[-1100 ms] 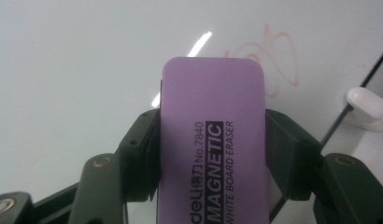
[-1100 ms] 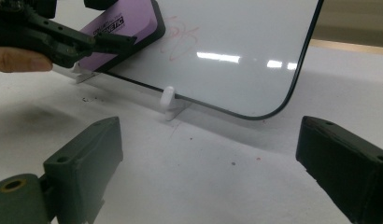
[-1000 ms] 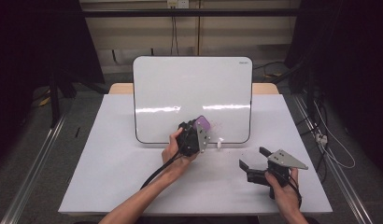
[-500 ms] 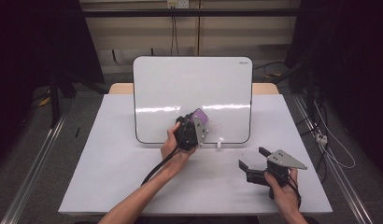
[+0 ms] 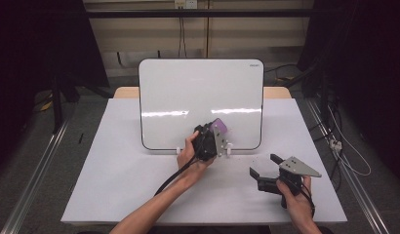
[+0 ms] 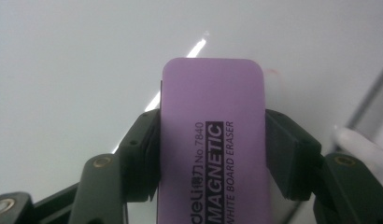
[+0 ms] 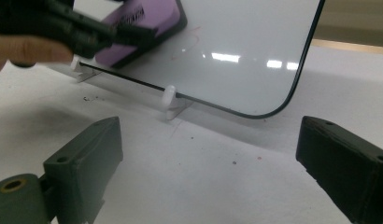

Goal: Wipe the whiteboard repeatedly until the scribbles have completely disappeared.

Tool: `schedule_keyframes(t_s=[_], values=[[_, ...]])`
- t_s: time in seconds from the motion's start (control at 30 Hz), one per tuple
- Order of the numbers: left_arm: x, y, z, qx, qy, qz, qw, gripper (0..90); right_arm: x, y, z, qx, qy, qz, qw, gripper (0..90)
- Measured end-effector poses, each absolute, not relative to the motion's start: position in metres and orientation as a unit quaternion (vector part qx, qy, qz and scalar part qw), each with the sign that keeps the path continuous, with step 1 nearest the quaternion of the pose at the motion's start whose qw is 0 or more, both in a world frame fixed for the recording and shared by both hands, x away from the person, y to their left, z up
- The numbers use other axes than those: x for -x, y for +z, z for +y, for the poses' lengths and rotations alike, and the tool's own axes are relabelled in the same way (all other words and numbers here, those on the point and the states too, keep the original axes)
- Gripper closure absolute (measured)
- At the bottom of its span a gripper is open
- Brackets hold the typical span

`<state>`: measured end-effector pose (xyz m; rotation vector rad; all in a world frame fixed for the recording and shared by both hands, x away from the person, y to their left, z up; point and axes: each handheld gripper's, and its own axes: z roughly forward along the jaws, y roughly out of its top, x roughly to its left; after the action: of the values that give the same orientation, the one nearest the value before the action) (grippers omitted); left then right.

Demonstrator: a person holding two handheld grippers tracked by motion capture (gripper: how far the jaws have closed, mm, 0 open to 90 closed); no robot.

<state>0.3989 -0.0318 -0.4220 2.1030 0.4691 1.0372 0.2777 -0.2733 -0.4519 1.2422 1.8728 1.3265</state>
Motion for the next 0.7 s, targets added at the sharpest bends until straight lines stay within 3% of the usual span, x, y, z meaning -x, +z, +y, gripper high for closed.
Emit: schedule_keyframes(t_s=[0.17, 0.7], values=[[-0.409, -0.41, -0.038, -0.81, 0.41, 0.197, 0.37, 41.3, -0.278, -0.452, -0.273, -0.46, 0.49, 0.693, 0.262, 6.9], [-0.379, -0.441, -0.065, -0.841, 0.397, 0.118, 0.348, 41.3, -0.278, -0.452, -0.272, -0.457, 0.49, 0.695, 0.261, 6.9]])
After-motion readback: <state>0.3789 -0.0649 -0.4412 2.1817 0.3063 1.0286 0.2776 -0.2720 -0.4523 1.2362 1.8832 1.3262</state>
